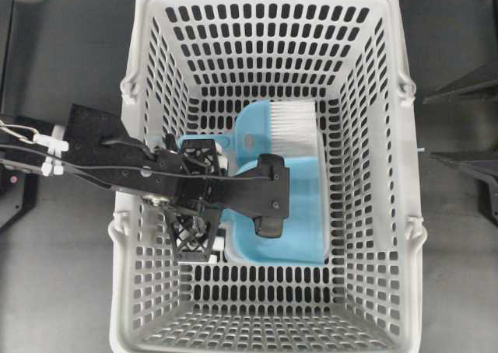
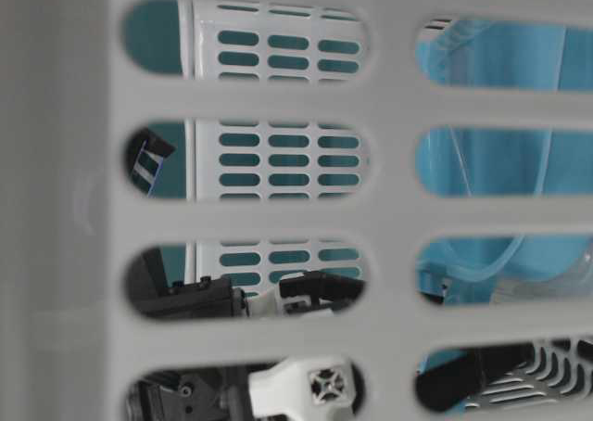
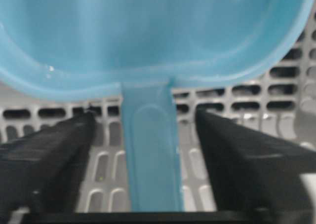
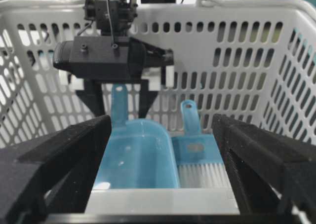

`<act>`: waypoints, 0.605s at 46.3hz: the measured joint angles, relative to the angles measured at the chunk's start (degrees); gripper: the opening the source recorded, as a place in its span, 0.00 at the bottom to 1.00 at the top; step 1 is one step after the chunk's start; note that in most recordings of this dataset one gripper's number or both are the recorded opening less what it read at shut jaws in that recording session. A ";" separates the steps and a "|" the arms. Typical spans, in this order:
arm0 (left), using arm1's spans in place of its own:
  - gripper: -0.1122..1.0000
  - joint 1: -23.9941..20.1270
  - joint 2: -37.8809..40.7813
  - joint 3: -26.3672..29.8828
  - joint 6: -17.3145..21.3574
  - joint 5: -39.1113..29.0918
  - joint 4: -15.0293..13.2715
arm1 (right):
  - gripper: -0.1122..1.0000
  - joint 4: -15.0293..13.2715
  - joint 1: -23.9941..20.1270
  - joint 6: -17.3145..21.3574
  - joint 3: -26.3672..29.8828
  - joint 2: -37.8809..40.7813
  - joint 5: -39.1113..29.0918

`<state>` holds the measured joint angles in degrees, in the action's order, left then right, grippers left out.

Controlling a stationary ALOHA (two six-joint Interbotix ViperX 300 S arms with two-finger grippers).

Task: Pick up the dustpan from the shopping basket with the left arm.
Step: 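Lower the left gripper into the basket around the dustpan handle and close, then lift the dustpan by its handle with the left gripper, raising it upward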

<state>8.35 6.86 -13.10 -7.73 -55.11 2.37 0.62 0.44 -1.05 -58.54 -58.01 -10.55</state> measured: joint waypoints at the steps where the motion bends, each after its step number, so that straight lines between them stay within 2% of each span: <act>1: 0.55 -0.09 0.00 -0.09 0.00 0.18 0.00 | 0.81 0.00 0.00 0.00 0.00 0.00 0.00; 5: 0.35 -0.09 0.00 -0.18 0.26 0.35 0.09 | 0.81 0.00 0.00 0.00 -0.09 0.00 0.00; 14: 0.36 -0.18 -1.14 -0.18 0.35 0.53 0.00 | 0.81 0.09 0.00 0.97 -0.35 -0.26 0.00; 28: 0.36 -0.70 -10.63 0.00 0.35 0.53 0.00 | 0.81 0.00 0.00 1.32 -1.05 -1.58 0.00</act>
<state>7.65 -3.78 -13.10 -7.38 -54.58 2.37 0.62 0.44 0.26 -59.59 -59.59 -10.55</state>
